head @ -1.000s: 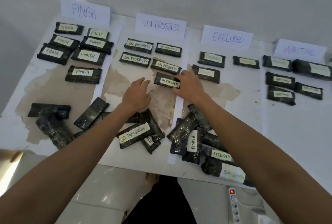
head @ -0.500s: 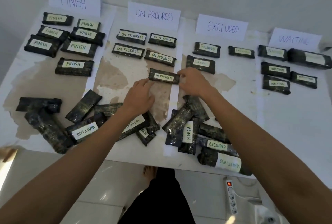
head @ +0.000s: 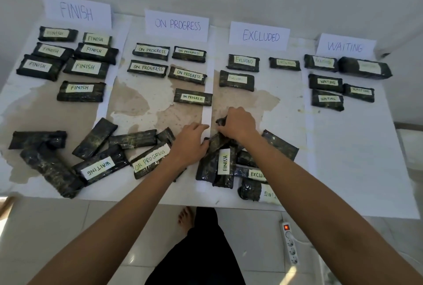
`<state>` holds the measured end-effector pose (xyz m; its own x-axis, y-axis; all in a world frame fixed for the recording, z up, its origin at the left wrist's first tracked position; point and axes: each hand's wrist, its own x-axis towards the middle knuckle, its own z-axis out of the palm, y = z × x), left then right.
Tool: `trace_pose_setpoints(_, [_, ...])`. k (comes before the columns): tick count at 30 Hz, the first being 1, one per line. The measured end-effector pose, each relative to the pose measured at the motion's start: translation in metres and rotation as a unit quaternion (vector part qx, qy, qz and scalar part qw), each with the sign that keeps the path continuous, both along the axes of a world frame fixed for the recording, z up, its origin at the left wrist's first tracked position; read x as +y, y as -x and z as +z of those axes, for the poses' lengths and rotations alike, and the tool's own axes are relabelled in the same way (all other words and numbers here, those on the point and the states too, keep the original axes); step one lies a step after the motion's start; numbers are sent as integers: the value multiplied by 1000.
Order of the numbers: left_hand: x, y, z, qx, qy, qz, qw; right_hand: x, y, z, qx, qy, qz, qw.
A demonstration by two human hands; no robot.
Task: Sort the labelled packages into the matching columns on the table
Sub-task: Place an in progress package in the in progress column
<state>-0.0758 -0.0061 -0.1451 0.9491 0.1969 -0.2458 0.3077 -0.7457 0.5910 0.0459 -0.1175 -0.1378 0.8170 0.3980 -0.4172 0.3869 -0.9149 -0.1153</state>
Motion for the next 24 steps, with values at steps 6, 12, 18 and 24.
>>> trace_pose_setpoints(6, [9,0,14,-9,25,20,999,-12,-8,24,51,-94,-63,992])
trace_pose_setpoints(12, [2,-2,36,-19,87,27,996,-61,-6,71,190,-382,-153,892])
trace_pose_setpoints(18, [-20,-12,50,21,184,70,980,-92,13,69,273,-453,-172,831])
trace_pose_setpoints(24, [-28,-10,48,18,233,108,966,-105,25,63,268,-446,-197,831])
